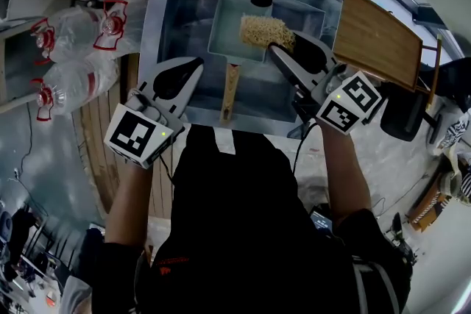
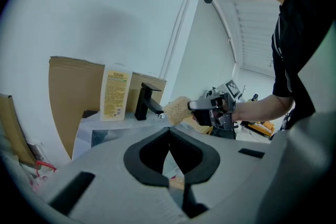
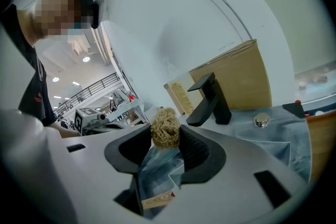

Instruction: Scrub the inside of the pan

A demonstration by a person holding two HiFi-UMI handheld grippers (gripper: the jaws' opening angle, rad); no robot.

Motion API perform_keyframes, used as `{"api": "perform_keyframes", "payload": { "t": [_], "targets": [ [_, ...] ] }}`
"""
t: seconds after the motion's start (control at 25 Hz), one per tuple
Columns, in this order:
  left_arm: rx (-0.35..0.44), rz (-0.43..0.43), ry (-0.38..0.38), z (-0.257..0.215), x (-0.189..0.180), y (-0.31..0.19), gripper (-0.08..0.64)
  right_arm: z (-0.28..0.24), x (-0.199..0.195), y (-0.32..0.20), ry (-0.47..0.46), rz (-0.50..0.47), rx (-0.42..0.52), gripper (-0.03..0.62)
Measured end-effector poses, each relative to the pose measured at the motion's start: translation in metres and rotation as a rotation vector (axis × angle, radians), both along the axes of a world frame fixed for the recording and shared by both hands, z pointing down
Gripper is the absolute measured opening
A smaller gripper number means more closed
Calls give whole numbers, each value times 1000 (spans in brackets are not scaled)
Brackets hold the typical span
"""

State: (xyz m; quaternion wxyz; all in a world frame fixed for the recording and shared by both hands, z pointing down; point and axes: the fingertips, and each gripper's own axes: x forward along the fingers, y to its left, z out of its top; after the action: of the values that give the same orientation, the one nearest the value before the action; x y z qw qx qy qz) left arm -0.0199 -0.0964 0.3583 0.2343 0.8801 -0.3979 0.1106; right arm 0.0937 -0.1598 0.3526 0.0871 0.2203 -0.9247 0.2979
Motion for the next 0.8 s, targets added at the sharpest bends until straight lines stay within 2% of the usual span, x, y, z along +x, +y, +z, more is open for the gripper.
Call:
{"api": "perform_keyframes", "payload": {
  "t": [0.8],
  "targets": [
    [-67, 27, 12, 60, -23, -17, 18, 128, -44, -35, 170, -20, -54, 169]
  ]
}}
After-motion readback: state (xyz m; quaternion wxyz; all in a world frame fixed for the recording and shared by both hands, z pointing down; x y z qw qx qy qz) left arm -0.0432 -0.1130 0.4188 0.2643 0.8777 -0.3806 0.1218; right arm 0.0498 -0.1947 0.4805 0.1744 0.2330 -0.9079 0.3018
